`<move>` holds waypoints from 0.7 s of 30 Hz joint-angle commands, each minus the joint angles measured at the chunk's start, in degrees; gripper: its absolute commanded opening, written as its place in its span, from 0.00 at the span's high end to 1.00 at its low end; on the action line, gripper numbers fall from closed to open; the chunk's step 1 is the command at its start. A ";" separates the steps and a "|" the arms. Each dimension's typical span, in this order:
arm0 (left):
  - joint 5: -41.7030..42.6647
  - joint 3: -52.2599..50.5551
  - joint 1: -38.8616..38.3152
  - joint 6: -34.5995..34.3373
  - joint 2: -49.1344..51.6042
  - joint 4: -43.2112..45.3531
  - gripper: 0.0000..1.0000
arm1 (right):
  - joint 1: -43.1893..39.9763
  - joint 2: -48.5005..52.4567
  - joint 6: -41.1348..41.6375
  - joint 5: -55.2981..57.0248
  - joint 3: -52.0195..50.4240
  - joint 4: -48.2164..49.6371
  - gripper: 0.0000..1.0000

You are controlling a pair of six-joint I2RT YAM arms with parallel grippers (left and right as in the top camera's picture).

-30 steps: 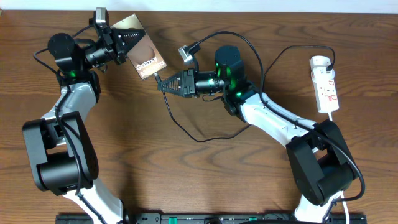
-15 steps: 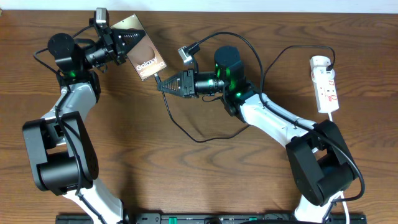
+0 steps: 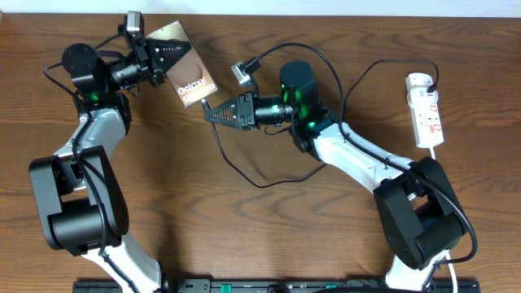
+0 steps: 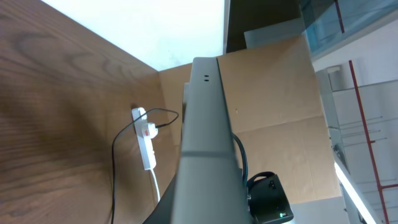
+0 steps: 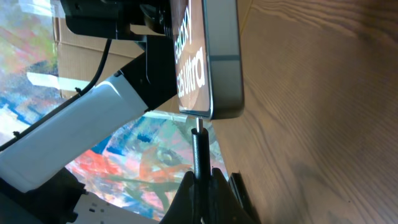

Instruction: Plug charger to phone and switch on socket

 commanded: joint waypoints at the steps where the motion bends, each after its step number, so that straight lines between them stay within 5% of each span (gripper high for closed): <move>1: 7.85 1.29 -0.52 -0.31 -0.72 0.70 0.93 | -0.39 0.22 -0.90 5.31 0.42 0.59 0.99; 21: 8.26 1.29 -1.92 -0.55 -0.72 0.70 0.93 | -0.42 0.22 -1.16 4.63 0.42 0.59 0.99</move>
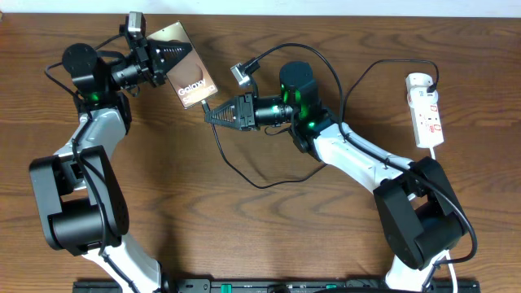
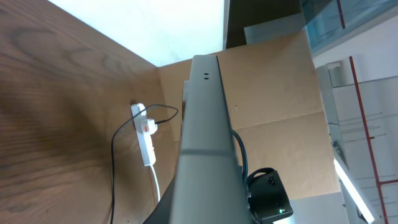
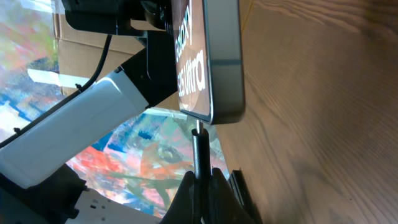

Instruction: Plug charger to phone and switch on socket

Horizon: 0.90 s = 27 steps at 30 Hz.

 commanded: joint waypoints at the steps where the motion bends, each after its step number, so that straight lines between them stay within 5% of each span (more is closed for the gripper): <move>1: 7.28 1.27 -1.84 -0.55 -0.72 0.68 0.93 | -0.48 0.22 -1.11 5.38 0.44 0.63 0.99; 27: 7.28 1.27 -1.97 -1.38 -0.72 0.70 0.93 | -2.25 0.22 -1.29 1.92 0.44 0.13 0.99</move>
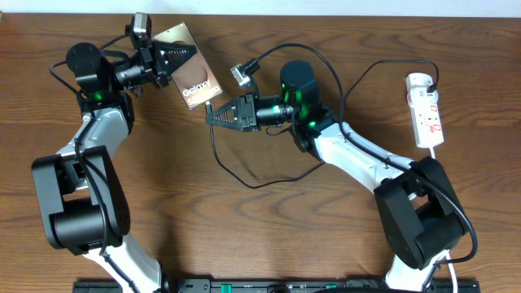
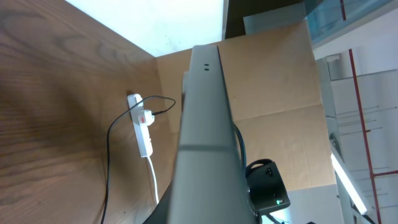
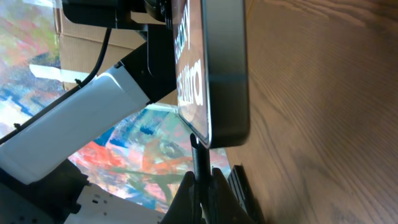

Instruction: Plug charger to phone and switch on socket

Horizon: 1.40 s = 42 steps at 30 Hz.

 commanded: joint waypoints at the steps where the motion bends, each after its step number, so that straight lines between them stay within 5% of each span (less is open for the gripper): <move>1: 5.95 1.29 -1.09 -0.66 -0.72 0.70 0.93 | -2.12 0.22 -1.20 3.37 0.46 0.20 0.99; 42: 5.97 1.29 -0.98 -0.42 -0.72 0.70 0.93 | -1.60 0.22 -2.36 1.01 0.46 -4.44 0.99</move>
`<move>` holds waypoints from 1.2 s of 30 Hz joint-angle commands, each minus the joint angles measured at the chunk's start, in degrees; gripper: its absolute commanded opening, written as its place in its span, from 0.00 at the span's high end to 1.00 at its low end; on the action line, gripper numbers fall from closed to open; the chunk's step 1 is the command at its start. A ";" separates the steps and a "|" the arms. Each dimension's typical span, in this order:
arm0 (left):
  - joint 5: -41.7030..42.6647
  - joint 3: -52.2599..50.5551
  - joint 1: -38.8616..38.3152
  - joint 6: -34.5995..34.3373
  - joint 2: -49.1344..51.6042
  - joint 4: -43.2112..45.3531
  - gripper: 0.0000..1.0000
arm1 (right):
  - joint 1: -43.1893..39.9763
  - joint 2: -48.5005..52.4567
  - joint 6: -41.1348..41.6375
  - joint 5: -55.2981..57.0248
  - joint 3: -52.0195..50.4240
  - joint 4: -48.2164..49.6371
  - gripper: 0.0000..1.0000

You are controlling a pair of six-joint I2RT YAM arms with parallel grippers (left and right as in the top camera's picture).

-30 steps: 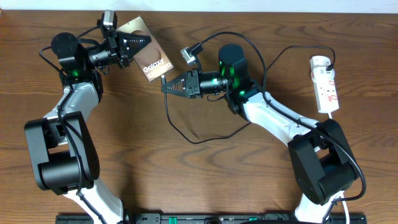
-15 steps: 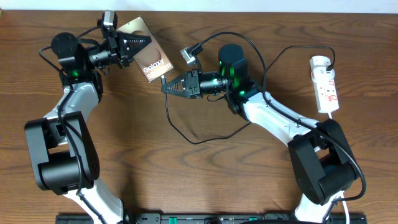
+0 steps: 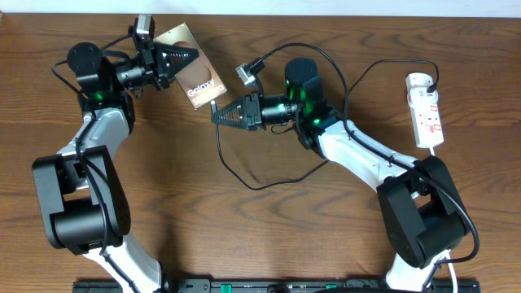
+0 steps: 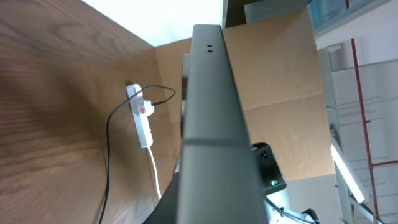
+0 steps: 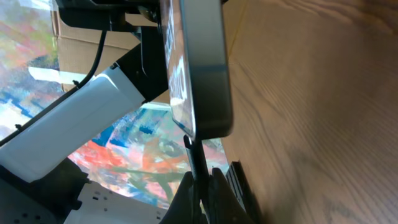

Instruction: Plug charger to phone and switch on socket

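Note:
The phone (image 3: 201,81), its face reading "Galaxy", is held off the table at the back left, with my left gripper (image 3: 181,59) shut on its upper end. The left wrist view shows only the phone's grey edge (image 4: 210,112). My right gripper (image 5: 200,186) is shut on the black charger plug (image 5: 190,155), which points up at the phone's bottom edge (image 5: 205,127) and touches it or nearly so. The white power strip (image 3: 425,110) lies at the far right with a plug in it. The strip's switch state cannot be read.
The black charger cable (image 3: 260,183) loops across the wooden table (image 3: 244,236) from the right gripper. A second cable runs from the right arm toward the strip. A cardboard box (image 4: 280,81) stands beyond the table's edge.
The phone and my right gripper have both shifted slightly to the right. In the right wrist view the phone's bottom edge now sits further left, with the plug tip under its screen-side corner.
At the oldest moment my left gripper held the phone up and my right gripper held the plug just below its bottom edge. The gap narrowed over the following moments. Both have since edged right, with the plug tip still at the bottom edge.

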 commanded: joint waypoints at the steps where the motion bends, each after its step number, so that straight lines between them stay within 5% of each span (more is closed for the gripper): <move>1: 3.76 1.27 -0.81 -0.46 -0.74 0.70 0.93 | -0.13 0.22 -1.62 2.45 0.42 -2.64 0.99; 36: 3.80 1.27 -0.79 -0.46 -0.74 0.70 0.93 | -0.24 0.22 -3.45 0.72 0.42 -8.15 0.99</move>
